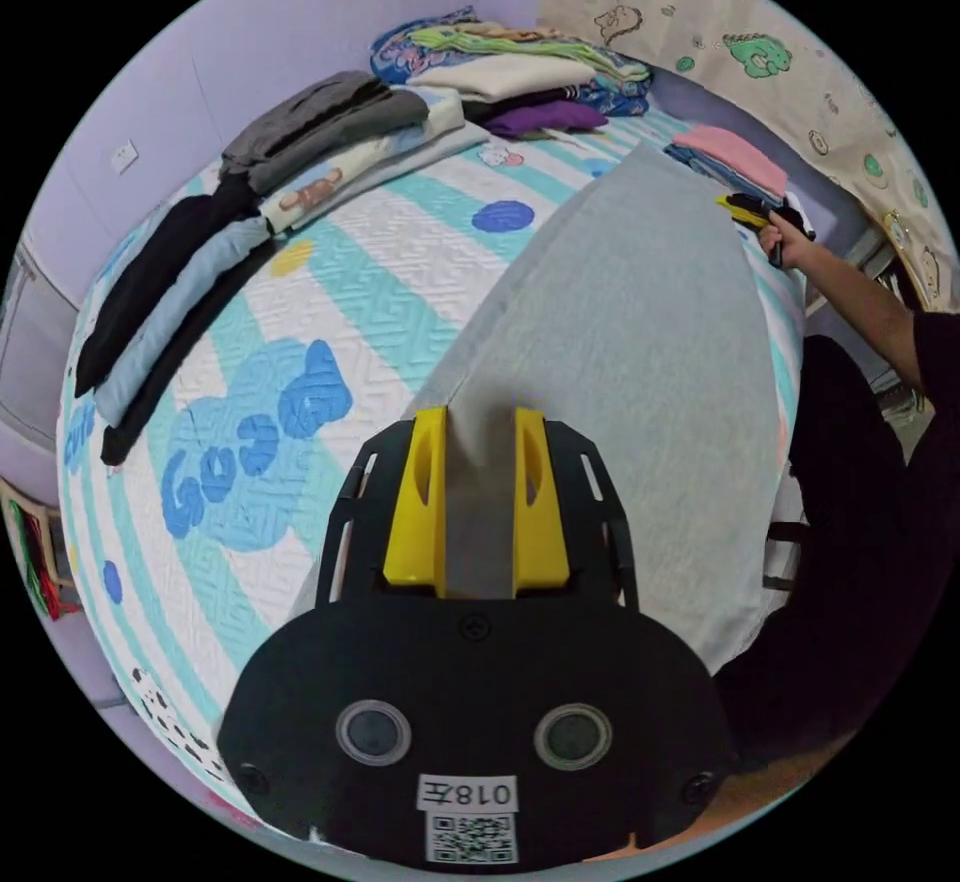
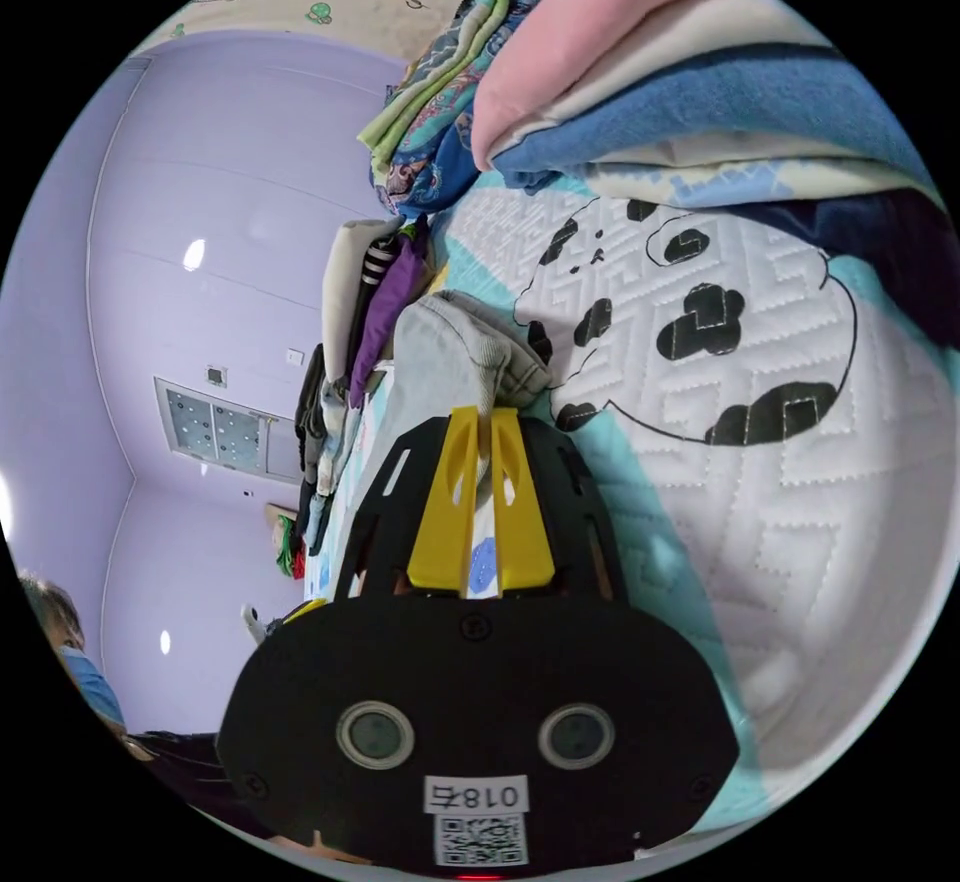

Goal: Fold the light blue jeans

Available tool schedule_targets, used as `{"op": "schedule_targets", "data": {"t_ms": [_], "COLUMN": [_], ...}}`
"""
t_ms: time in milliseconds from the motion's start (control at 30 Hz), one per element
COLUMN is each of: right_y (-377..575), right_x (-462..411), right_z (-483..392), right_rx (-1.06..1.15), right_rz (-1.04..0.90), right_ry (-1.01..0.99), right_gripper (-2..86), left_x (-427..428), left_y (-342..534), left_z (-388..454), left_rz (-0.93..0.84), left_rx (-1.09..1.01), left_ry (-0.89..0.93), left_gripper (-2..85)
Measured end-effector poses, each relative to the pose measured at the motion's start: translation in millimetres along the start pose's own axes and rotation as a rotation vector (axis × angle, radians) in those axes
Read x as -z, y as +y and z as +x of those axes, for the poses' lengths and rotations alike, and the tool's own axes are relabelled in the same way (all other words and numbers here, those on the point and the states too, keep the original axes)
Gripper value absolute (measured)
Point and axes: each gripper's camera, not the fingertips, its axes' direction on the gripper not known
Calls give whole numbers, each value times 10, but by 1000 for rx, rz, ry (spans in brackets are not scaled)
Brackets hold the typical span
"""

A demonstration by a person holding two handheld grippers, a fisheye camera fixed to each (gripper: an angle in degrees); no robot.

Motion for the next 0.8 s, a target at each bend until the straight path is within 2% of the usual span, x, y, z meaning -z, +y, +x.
{"op": "schedule_targets", "data": {"t_ms": [300, 400, 433, 567, 667, 800], "right_y": [-110, -142, -149, -196, -227, -261], "right_x": [-114, -151, -158, -207, -237, -262], "right_z": [128, 141, 144, 167, 165, 172], "right_rx": [-16, -14, -13, -10, 5, 26], "right_rz": [-3, -3, -3, -2, 4, 20], "right_ry": [-58, -57, -57, -60, -58, -75], "right_gripper": [7, 7, 7, 7, 8, 8], "left_x": [161, 213, 249, 517, 744, 614], "left_y": [106, 195, 237, 509, 752, 1006], "left_z": [-96, -164, -103, 97, -64, -545], "left_rz": [-2, -13, -23, 5, 70, 56], "left_rx": [36, 37, 3, -64, -56, -18], "left_ry": [-80, -70, -118, -312, -356, -357], "left_gripper": [86, 46, 17, -4, -6, -6]}}
